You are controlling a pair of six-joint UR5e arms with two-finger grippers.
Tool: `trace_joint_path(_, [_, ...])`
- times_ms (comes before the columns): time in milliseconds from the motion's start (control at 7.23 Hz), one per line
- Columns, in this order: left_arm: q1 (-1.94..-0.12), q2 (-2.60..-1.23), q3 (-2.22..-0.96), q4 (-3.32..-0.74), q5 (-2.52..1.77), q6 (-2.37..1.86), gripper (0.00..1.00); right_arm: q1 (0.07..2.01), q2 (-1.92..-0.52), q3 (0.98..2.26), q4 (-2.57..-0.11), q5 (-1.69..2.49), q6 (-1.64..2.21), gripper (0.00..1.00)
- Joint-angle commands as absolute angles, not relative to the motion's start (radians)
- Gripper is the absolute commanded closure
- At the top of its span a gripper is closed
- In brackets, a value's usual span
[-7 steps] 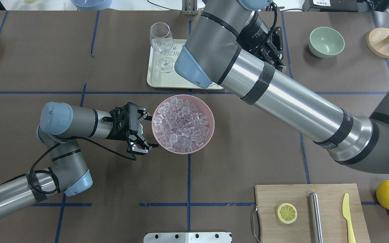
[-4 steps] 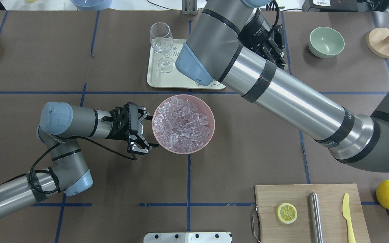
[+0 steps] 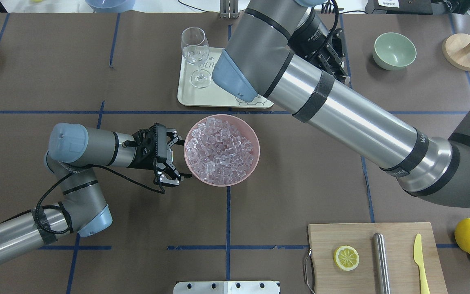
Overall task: Put ice in cup with scoop
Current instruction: 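Carry the empty scoop back toward its spot on the table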
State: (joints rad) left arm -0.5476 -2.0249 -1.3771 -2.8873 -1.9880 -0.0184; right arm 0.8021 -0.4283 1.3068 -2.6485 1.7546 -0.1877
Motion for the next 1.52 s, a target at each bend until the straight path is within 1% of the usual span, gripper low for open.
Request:
trace_joint_path(0, [-0.548, -2.025, -1.379, -2.89, -1.988, -0.018, 0.0, 0.804, -0.387, 1.266, -2.695, 1.723, -0.244, 1.0])
trace_joint_path(138, [-0.548, -2.025, -1.381, -2.896, -1.988, -0.02, 0.0, 0.804, -0.371, 1.241, -2.694, 1.721, -0.245, 1.0])
trace_joint_path(692, [-0.548, -2.023, -1.381, -2.899, -1.988, -0.018, 0.0, 0.854, -0.38, 1.244, -2.672, 1.827, -0.229, 1.0])
trace_joint_path(968, [-0.548, -2.023, -1.381, -2.901, -1.988, -0.017, 0.0, 0.903, -0.457, 1.294, -2.591, 1.96, -0.162, 1.0])
trace_joint_path(1245, [-0.546, -2.025, -1.381, -2.901, -1.988, -0.017, 0.0, 0.916, -0.599, 1.499, -2.525, 2.0, 0.075, 1.0])
trace_joint_path(1383, [-0.546, -2.025, -1.381, -2.901, -1.988, -0.015, 0.0, 0.917, -0.73, 1.655, -2.473, 2.038, 0.238, 1.0])
